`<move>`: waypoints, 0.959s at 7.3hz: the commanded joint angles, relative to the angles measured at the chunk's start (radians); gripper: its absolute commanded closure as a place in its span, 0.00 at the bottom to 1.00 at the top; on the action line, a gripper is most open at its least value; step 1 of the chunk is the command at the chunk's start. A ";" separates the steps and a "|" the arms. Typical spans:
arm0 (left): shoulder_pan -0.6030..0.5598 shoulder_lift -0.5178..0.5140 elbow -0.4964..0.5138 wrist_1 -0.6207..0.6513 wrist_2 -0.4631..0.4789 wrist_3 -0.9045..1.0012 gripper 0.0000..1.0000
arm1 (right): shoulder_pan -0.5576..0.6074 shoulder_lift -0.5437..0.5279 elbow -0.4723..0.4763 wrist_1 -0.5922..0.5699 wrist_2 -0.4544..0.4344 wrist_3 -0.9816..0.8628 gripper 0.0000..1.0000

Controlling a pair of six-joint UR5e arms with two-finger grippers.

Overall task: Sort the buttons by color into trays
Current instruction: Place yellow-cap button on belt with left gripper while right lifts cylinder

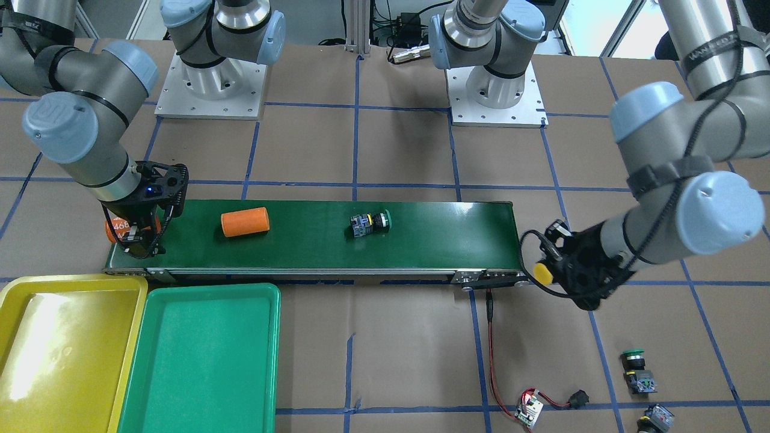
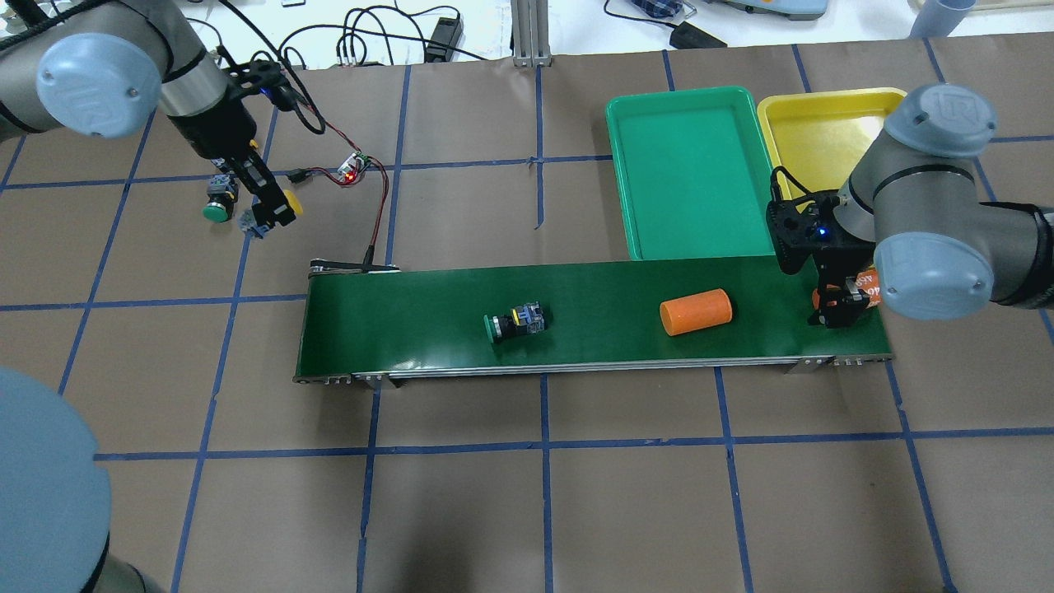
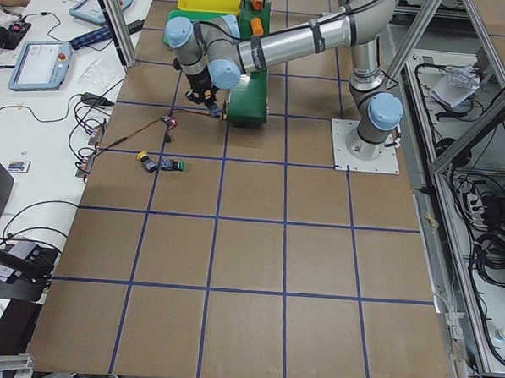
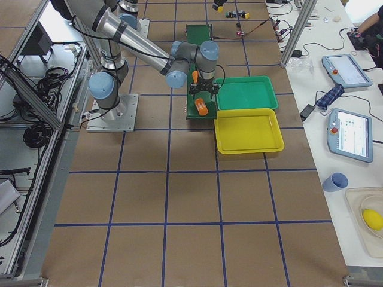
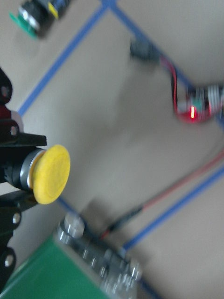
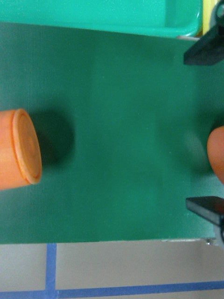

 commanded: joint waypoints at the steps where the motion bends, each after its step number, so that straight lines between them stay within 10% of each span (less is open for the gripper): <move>1: -0.131 0.110 -0.261 0.250 0.046 0.051 1.00 | 0.000 0.000 0.001 0.000 0.003 0.000 0.00; 4: -0.219 0.131 -0.426 0.468 0.062 0.034 1.00 | 0.000 0.000 0.001 0.000 0.003 0.000 0.00; 5: -0.237 0.136 -0.440 0.468 0.053 -0.012 0.25 | 0.000 0.000 0.001 0.000 0.003 0.000 0.00; 6: -0.239 0.138 -0.441 0.471 0.054 -0.052 0.00 | 0.000 0.000 0.001 0.000 0.003 0.000 0.00; 7: -0.232 0.141 -0.409 0.472 0.060 -0.055 0.00 | 0.000 0.000 0.001 0.000 0.003 0.000 0.00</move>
